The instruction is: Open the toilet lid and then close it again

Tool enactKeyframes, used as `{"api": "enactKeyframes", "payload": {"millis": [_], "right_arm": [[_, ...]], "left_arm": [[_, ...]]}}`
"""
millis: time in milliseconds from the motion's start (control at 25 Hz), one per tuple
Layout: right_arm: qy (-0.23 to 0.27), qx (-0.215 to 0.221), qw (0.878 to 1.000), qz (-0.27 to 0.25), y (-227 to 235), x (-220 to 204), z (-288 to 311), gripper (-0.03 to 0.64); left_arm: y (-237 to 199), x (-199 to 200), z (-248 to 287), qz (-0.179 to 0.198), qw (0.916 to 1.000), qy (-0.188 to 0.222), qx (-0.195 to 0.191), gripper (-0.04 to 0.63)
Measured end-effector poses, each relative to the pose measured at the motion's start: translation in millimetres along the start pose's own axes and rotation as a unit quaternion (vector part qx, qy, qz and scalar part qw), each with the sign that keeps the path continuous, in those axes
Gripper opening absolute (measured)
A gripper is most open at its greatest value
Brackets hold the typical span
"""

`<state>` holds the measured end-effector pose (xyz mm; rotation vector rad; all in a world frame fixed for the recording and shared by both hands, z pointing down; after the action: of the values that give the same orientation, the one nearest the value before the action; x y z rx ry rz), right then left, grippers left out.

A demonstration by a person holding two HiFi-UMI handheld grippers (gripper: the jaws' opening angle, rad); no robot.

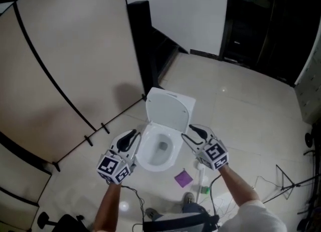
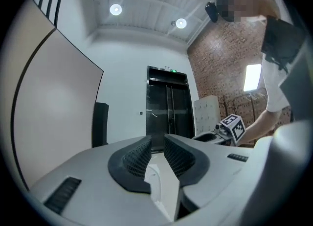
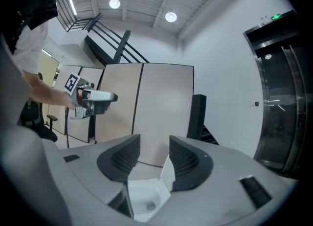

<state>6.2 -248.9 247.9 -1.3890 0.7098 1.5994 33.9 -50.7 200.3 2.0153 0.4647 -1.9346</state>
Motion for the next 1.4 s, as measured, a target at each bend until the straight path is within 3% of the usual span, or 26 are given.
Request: {"api": "enactKeyframes", "payload": {"millis": [160, 360, 560, 720, 880, 1160, 1400], "right_arm": [[0.026, 0.021, 0.999, 0.029, -60, 13, -10, 0.179], [0.029, 0.067, 0.997, -0.008, -110, 21, -12, 0.179], [0.012, 0.092, 0.996, -0.016, -131, 14, -5, 0.179], [0.01, 0.102, 0.994, -0.024, -139, 18, 0, 0.179], [0.011, 0.101, 0.995, -0.023, -145, 20, -1, 0.179], [0.017, 0.098, 0.995, -0.021, -124, 25, -4, 0.179], [0.017, 0.097, 0.995, -0.02, -106, 16, -15, 0.179]], "left_arm": [[9, -9, -70, 0.025, 0.9995, -0.018, 0.004, 0.071], [20, -25, -120, 0.061, 0.9973, -0.039, -0.005, 0.071], [25, -27, -132, 0.032, 0.999, -0.029, -0.01, 0.071], [25, -24, -131, 0.024, 0.9995, -0.018, -0.01, 0.071], [25, -34, -132, 0.001, 0.9988, -0.048, -0.006, 0.067], [29, -22, -114, -0.016, 0.9998, -0.008, 0.008, 0.071], [40, -25, -94, -0.031, 0.9993, -0.018, 0.007, 0.071]]}}
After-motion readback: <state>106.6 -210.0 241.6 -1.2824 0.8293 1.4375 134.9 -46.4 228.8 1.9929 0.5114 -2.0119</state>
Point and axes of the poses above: the fingertips, and each gripper's own axes: z forward along the fingers, y to its right, x out of its top, the point moved 2 cm from there along -z, backward along the fingers, and after that the axes turned 15 degrees about x, right-handed, at the moved point
